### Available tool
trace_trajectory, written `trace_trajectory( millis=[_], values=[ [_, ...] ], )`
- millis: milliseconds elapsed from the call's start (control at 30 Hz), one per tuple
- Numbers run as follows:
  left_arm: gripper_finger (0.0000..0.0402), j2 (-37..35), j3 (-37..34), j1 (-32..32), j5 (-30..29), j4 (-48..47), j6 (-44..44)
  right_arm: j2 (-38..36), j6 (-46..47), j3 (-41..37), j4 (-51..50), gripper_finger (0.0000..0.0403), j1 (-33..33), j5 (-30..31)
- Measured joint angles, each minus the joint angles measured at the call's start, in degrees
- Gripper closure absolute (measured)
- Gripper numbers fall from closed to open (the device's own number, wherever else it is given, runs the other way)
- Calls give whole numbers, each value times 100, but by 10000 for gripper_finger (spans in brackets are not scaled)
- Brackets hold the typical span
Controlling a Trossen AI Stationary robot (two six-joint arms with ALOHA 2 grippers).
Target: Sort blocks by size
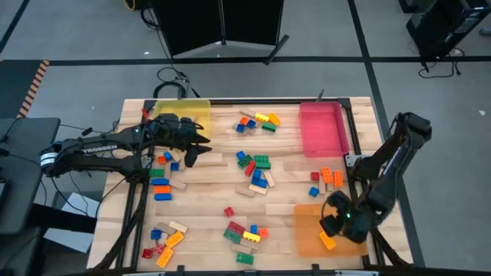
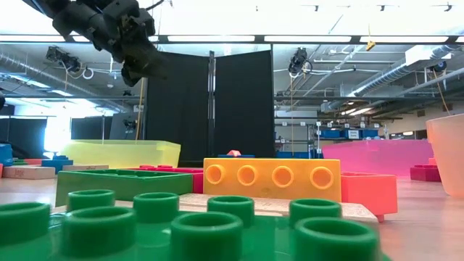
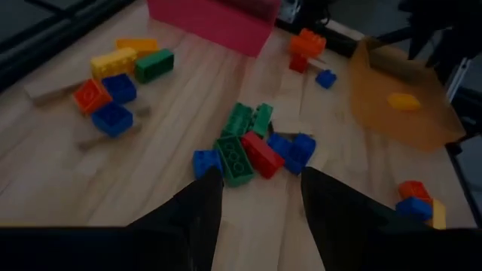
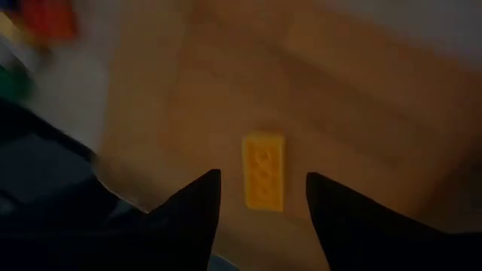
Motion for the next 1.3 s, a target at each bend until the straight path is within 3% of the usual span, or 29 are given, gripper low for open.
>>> trace_trajectory(
  millis=[333,767,967,1300],
  values=[
    [213,-435,0,6,-15,-327,463,-84,-1290,1145,-1650,237,-1530,593],
    [213,-437,0,7,-24,-264,337,260,-2773,1159,-1427,239,-3334,1086],
    [213,-177,6,9,-173,-277,17,563,-3140,1159,-1416,237,-3657,1097],
    [213,1060,659,9,-238,-613,261,1171,-3489,1159,-1377,237,-3799,1102]
  ],
)
